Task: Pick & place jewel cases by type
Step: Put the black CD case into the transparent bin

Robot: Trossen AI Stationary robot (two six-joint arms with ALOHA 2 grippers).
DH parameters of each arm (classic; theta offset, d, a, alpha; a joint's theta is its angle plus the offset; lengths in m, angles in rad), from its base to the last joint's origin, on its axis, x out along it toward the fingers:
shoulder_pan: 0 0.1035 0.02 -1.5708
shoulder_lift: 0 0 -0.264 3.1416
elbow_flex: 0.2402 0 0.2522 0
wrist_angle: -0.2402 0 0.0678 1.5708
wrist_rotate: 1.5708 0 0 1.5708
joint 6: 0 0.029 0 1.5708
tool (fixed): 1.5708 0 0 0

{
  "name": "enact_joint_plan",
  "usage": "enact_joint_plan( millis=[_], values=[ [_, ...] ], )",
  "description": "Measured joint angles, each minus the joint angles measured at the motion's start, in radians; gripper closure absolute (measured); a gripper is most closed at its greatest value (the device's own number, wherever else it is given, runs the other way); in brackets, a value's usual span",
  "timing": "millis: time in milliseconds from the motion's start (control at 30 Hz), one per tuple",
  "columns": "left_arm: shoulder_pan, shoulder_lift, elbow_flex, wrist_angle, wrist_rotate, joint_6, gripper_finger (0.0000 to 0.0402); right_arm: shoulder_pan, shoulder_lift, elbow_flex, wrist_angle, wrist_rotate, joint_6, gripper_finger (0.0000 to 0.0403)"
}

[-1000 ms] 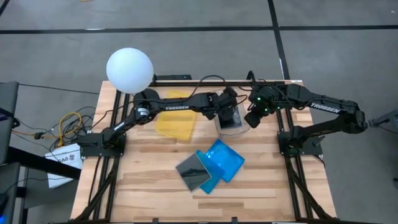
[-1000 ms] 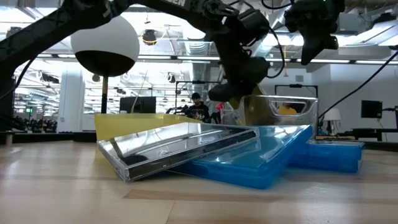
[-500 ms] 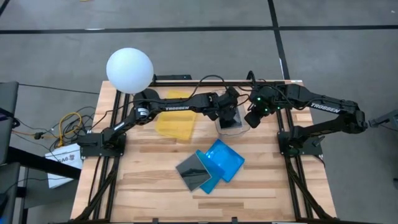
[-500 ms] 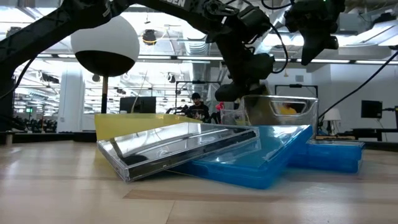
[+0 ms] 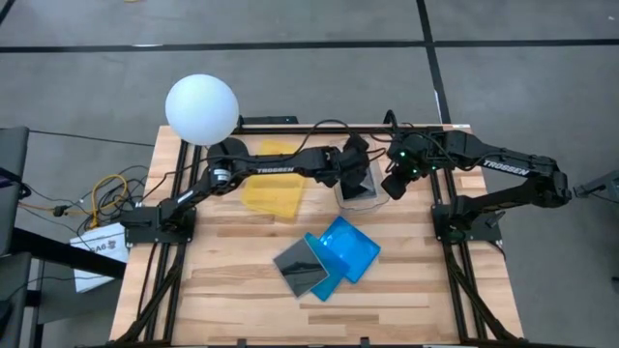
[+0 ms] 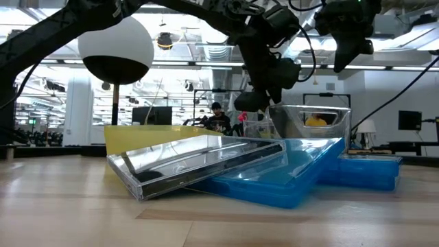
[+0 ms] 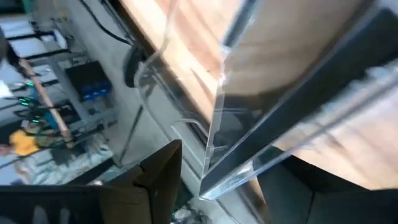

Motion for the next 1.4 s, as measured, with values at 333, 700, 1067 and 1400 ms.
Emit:
enact_joint_plan(
  millis=[333, 700, 1067, 1400],
  values=[
    [-0.014, -0.032, 0.002, -0.159, 0.036, -0.161, 0.0209, 0.0, 0.0, 0.0, -0.002, 0.0, -0.019, 0.0403],
    [-0.02, -0.032, 0.002, -0.203, 0.049, -0.211, 0.0209, 0.0, 0.0, 0.0, -0.002, 0.0, -0.018, 0.0403],
    [-0.032, -0.032, 0.01, -0.228, -0.047, -0.289, 0.0209, 0.001, 0.0, 0.0, -0.002, -0.001, -0.016, 0.0403],
    [-0.031, -0.032, 0.155, -0.321, 0.037, -0.55, 0.0209, 0.001, 0.0, 0.0, -0.002, -0.002, -0.023, 0.0403]
  ],
)
